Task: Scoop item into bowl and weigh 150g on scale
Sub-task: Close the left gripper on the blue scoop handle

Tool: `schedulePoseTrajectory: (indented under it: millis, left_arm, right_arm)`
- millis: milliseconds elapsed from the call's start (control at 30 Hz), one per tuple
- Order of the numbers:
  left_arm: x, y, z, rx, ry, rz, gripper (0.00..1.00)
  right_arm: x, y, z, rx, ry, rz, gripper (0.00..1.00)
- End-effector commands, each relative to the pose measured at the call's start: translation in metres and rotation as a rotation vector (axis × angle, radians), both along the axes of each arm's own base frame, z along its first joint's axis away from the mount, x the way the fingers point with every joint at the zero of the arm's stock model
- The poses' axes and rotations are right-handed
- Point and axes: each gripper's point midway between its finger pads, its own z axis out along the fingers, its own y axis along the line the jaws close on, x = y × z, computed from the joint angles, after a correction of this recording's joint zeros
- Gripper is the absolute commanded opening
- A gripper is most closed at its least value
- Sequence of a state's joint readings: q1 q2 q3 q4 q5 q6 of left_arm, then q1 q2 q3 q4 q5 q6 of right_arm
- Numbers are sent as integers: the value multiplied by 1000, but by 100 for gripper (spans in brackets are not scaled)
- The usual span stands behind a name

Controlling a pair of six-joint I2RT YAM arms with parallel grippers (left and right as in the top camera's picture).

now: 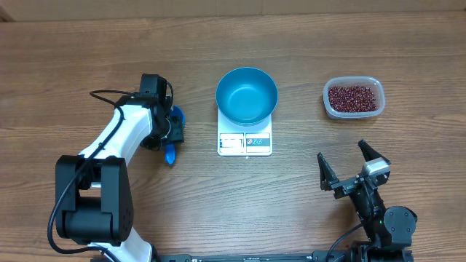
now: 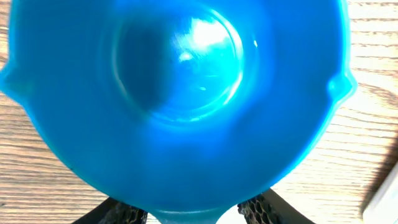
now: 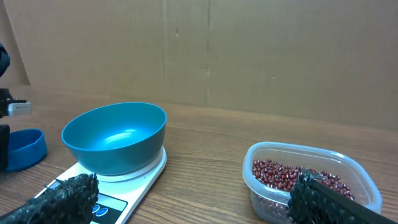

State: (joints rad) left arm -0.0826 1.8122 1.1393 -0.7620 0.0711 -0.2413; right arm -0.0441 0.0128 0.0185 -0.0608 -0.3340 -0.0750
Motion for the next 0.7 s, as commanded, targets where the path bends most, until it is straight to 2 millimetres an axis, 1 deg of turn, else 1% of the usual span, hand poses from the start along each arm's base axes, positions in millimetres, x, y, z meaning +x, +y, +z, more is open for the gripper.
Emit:
schedulePoseTrajectory:
  millis: [0, 67, 133, 167, 233, 367, 433, 533, 600, 667]
  left_arm:
    - [-1, -4, -3, -37, 16, 57, 49]
    - [0, -5, -3, -41, 13, 61, 49]
    - [0, -5, -3, -41, 13, 61, 45]
    - [-1, -5, -3, -42, 15, 61, 42]
    - [-2, -5, -3, -44, 20, 61, 39]
    - [-2, -7, -3, -56, 22, 76, 38]
    - [-2, -9, -2, -66, 23, 75, 31]
    - [0, -9, -2, -67, 13, 75, 30]
    - [1, -9, -2, -71, 11, 75, 27]
    - [1, -9, -2, -71, 10, 74, 28]
  right_arm:
    - [0, 1, -2, 0, -5, 6, 100]
    - [0, 1, -2, 0, -5, 6, 100]
    - [0, 1, -2, 0, -5, 6, 100]
    - [0, 1, -2, 0, -5, 6, 100]
    - [0, 1, -2, 0, -5, 6, 100]
    - [0, 1, -2, 0, -5, 6, 100]
    - [0, 1, -2, 0, -5, 6, 100]
    - [0, 1, -2, 0, -5, 6, 100]
    - [0, 1, -2, 0, -5, 6, 100]
    - [0, 1, -2, 0, -5, 6, 100]
